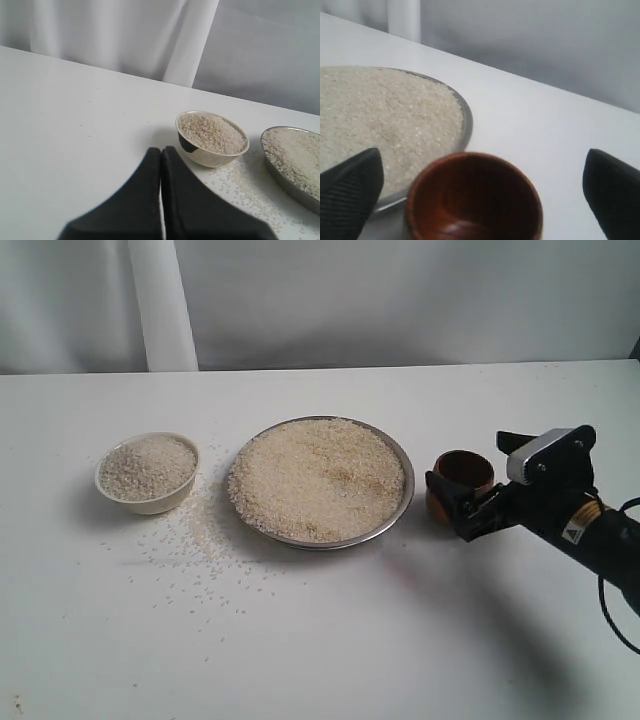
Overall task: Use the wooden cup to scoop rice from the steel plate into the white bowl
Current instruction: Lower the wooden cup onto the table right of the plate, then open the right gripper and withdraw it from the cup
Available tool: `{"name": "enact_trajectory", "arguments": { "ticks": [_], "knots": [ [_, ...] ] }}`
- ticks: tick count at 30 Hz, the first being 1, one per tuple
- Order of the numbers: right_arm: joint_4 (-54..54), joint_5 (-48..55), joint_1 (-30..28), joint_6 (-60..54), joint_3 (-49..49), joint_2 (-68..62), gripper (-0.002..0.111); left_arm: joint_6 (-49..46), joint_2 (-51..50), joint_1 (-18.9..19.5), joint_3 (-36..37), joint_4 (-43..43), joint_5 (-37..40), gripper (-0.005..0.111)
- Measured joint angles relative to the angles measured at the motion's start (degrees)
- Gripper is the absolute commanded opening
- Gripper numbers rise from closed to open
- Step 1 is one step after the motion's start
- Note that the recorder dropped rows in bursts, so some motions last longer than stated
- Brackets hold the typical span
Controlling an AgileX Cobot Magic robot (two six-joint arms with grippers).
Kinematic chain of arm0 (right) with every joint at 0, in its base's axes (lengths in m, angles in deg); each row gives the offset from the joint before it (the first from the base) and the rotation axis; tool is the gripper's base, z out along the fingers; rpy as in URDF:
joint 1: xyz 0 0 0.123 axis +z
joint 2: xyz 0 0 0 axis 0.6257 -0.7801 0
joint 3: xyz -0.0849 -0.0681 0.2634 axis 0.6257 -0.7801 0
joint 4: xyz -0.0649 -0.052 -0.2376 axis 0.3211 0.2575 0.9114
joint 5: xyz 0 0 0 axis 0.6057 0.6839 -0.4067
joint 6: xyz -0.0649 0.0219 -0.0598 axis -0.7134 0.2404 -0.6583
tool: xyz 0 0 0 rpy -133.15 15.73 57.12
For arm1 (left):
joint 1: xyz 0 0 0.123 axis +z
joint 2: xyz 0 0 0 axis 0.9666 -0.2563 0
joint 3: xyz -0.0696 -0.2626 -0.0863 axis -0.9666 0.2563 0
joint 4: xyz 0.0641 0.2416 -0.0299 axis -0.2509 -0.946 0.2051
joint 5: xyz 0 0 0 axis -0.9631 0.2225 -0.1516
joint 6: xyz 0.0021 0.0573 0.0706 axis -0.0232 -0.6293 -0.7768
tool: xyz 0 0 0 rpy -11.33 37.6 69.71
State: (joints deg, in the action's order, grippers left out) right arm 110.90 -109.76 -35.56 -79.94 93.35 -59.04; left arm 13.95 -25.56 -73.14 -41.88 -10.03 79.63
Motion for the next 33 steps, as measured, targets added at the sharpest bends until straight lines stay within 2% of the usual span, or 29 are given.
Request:
{"name": "enact_trajectory", "arguments": {
  "ticks": [6,10,15,20,22,25,29,33],
  "knots": [
    [5.7,0.1,0.0,2.2,-0.6,3.5,0.105,0.0,0.0,0.0,0.0,0.0,0.0,0.0],
    [5.6,0.3,0.0,6.7,-2.6,7.8,0.105,0.0,0.0,0.0,0.0,0.0,0.0,0.0],
    [5.0,0.4,0.0,11.0,-6.1,17.4,0.104,0.0,0.0,0.0,0.0,0.0,0.0,0.0],
    [8.2,3.4,0.0,17.3,-8.1,30.3,0.097,0.0,0.0,0.0,0.0,0.0,0.0,0.0],
    [10.8,6.6,0.0,20.8,-8.7,35.6,0.09,0.0,0.0,0.0,0.0,0.0,0.0,0.0],
    [15.0,11.1,0.0,25.5,-9.4,42.4,0.072,0.0,0.0,0.0,0.0,0.0,0.0,0.0],
    [20.8,14.3,0.0,33.3,-9.6,49.3,0.039,0.0,0.0,0.0,0.0,0.0,0.0,0.0],
    [25.5,14.9,0.0,41.0,-9.7,54.5,0.012,0.0,0.0,0.0,0.0,0.0,0.0,0.0]
  ]
}}
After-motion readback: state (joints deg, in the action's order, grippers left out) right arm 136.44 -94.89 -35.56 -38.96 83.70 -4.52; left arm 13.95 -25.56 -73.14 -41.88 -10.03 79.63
